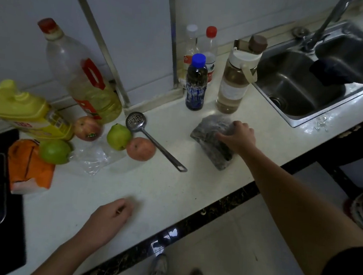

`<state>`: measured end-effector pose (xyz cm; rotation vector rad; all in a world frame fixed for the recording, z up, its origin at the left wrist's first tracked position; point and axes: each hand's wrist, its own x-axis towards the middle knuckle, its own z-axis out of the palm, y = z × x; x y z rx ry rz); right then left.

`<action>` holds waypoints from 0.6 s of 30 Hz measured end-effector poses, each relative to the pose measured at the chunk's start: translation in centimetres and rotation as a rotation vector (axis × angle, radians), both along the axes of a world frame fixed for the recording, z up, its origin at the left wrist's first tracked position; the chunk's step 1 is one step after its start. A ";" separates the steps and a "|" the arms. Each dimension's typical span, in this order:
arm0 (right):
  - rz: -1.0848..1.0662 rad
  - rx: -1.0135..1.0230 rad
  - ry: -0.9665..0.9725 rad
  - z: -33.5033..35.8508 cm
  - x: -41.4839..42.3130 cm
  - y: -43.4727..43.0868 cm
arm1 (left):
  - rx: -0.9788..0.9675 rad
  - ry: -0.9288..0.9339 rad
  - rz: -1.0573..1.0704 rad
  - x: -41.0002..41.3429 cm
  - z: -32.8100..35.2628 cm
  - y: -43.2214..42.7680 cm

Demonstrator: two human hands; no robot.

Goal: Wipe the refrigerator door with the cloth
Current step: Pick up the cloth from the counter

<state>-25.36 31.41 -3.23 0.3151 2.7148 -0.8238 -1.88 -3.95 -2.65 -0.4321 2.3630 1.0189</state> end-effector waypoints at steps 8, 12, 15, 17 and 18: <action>0.039 0.081 0.059 -1.5 2.1 -1.7 | 0.011 0.018 0.007 0.7 -1.0 -0.8; -0.012 -0.103 0.032 -0.7 5.2 -1.9 | 0.017 0.021 0.000 1.6 -0.8 -1.0; -0.084 -0.260 0.014 0.4 9.1 -1.9 | 0.023 0.029 -0.008 2.5 -0.3 -1.0; -0.129 -0.347 0.026 1.2 12.7 -2.1 | 0.019 0.025 -0.008 3.4 0.3 -1.0; -0.153 -0.384 0.032 1.6 14.7 -2.2 | 0.020 0.023 -0.004 4.0 0.6 -1.0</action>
